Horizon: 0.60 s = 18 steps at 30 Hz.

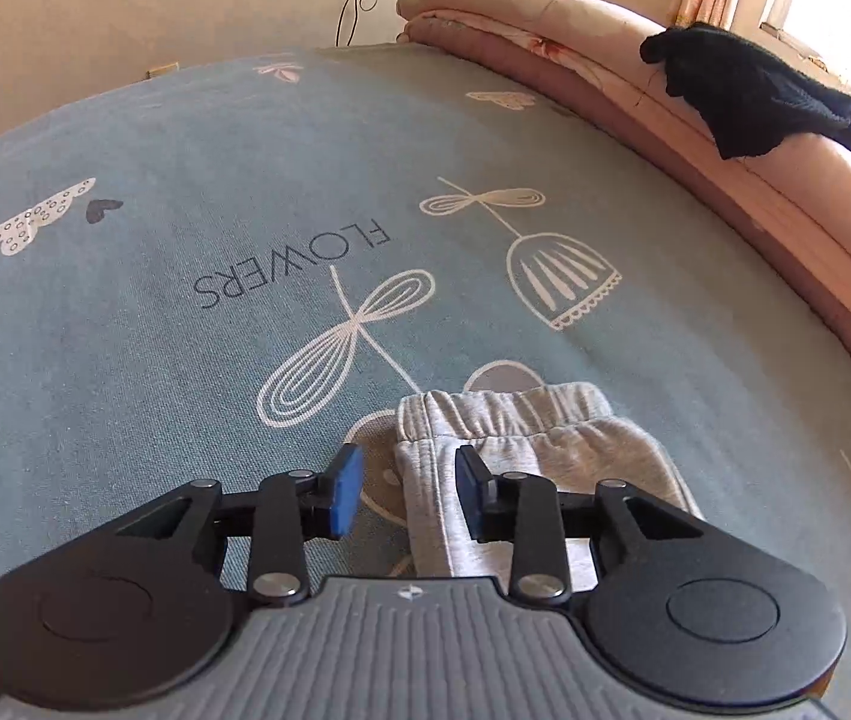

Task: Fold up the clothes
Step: 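Move the open right gripper along the folded grey leg toward the waistband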

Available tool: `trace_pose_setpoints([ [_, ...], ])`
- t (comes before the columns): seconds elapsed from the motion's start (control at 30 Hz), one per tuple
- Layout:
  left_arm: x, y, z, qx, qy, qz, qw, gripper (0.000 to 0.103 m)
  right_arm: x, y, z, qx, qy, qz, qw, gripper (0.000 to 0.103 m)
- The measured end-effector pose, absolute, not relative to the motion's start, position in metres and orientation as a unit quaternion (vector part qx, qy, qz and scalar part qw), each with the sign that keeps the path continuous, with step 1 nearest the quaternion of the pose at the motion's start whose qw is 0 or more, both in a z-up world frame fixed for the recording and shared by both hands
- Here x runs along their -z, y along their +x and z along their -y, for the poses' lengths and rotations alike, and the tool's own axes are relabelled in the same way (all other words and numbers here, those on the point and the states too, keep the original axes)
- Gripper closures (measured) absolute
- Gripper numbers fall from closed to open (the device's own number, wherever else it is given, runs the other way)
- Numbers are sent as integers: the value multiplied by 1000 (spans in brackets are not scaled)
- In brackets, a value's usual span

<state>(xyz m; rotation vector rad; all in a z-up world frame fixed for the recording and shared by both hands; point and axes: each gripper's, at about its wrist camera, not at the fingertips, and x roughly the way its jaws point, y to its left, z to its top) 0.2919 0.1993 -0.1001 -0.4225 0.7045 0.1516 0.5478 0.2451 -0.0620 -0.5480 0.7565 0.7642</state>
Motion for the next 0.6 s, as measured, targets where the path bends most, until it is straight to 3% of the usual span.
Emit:
trace_pose_setpoints([
  [0.1,98,290,-198,-65,-208,-335,917,1,41,539,-207,-328,-291,-321,840,51],
  [0.33,97,290,-196,-56,-215,-325,919,1,72,573,-110,-223,-279,-357,863,52],
  [0.6,100,296,-194,-69,-197,-336,919,1,145,620,-107,-177,-297,-375,860,57],
])
